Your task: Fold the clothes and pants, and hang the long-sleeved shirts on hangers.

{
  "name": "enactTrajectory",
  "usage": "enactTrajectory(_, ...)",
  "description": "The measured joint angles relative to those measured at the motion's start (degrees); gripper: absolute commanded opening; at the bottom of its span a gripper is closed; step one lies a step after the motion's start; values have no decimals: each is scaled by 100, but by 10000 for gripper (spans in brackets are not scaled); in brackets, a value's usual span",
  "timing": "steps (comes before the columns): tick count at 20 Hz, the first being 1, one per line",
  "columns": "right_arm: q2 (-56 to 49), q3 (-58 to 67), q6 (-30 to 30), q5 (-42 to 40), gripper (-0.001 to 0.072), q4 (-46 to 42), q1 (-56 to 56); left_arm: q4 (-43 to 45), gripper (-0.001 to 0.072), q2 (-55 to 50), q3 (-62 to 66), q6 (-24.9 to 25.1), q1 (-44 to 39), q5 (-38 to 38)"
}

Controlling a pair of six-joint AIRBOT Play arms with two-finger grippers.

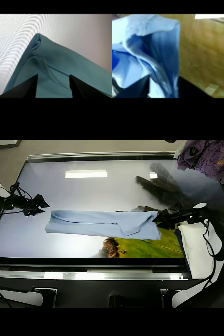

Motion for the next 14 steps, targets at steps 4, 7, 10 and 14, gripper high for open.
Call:
enactTrajectory(4, 118, -81, -31, -153, 31, -11, 389, -85, 115, 2, 2, -13, -173, 2)
enactTrajectory(7, 527, 0, 387, -131, 30, -162, 581, -455, 14, -9, 2, 107, -507, 44)
enactTrajectory(10, 1132, 302, 1003, 192, 30, -767, 643, -857, 13, -63, 2, 175, -1095, 339)
enactTrajectory(14, 1971, 896, 1720, 734, 30, -1641, 667, -1480, 13, -341, 2, 162, -2264, 997)
